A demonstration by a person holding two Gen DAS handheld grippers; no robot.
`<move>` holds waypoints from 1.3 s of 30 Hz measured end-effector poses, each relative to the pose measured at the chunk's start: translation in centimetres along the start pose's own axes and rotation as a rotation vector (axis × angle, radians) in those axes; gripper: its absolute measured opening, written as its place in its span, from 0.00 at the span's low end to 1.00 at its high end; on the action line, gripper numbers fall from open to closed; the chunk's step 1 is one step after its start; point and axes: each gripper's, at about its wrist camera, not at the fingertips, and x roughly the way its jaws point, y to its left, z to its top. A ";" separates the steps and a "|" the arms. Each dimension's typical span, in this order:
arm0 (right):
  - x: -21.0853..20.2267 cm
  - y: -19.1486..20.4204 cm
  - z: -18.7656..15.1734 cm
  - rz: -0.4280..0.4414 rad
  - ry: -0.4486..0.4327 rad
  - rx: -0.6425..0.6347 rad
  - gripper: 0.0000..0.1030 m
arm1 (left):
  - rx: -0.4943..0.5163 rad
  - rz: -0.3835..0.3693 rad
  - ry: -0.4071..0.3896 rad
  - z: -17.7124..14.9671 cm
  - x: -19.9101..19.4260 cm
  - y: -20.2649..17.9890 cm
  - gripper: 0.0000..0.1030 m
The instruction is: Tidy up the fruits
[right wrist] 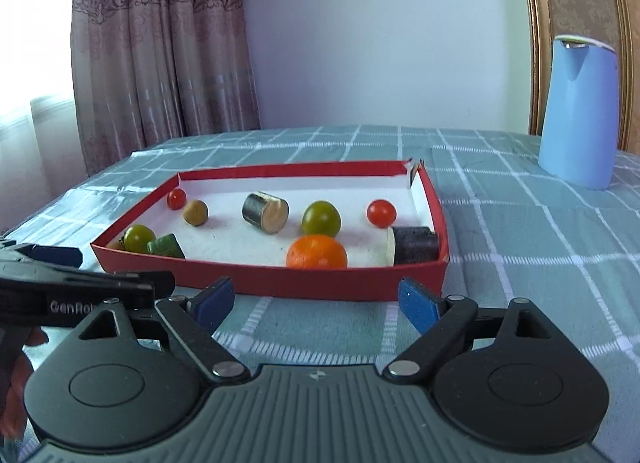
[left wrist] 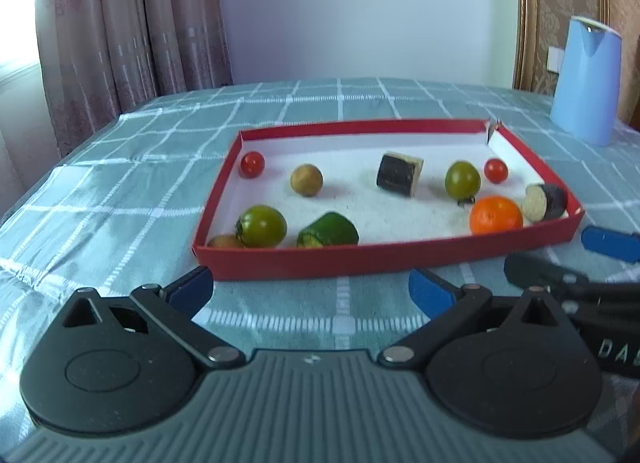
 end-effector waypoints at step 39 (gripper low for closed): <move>1.4 -0.3 -0.1 -0.055 0.065 0.016 0.87 | 0.011 0.017 -0.020 -0.5 0.3 0.3 1.00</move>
